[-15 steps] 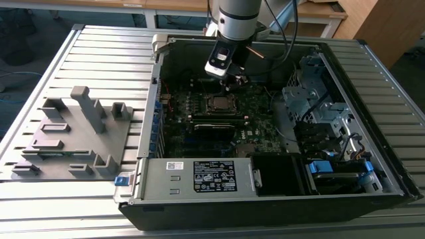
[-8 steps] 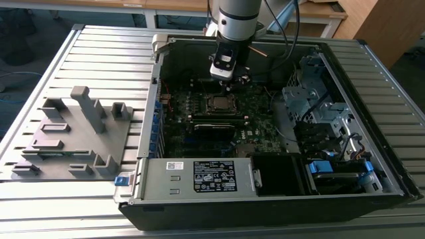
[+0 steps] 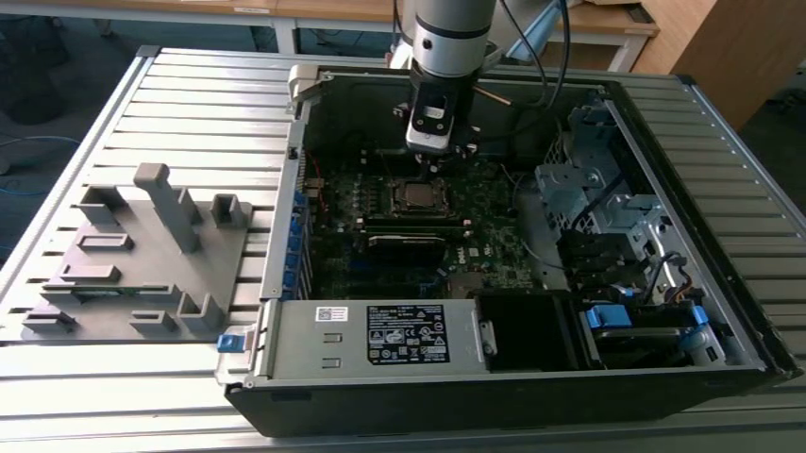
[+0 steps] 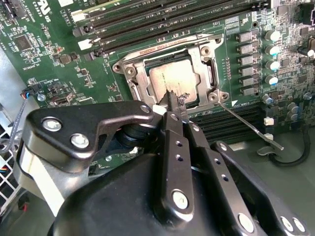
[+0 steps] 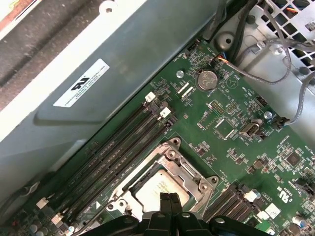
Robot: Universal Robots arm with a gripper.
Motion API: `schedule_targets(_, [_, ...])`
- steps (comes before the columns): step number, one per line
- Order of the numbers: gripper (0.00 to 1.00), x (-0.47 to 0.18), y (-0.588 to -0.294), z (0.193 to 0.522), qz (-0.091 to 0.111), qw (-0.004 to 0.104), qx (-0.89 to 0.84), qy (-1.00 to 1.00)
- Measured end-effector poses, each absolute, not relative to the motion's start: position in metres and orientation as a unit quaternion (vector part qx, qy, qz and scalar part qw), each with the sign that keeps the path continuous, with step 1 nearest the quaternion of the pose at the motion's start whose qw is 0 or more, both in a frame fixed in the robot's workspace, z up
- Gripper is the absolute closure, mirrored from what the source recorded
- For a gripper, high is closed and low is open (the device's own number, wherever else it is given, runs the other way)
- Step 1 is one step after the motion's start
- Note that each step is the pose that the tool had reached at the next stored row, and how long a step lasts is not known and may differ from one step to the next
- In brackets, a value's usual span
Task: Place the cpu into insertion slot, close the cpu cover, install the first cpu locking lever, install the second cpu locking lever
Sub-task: 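Close the cpu cover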
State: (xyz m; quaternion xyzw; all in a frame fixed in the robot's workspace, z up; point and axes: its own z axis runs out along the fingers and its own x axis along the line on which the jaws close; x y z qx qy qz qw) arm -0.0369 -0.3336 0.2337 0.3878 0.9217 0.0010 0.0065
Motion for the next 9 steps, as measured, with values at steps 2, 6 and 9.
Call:
schedule_targets(2, [0.90, -0.0369, -0.3336, 0.2337, 0.001, 0.006, 0.388, 0.922])
schedule_targets(6, [0.90, -0.0369, -0.3336, 0.2338, 0.001, 0.006, 0.388, 0.922])
schedule_targets(9, [0.90, -0.0369, -0.3336, 0.2338, 0.001, 0.006, 0.388, 0.922])
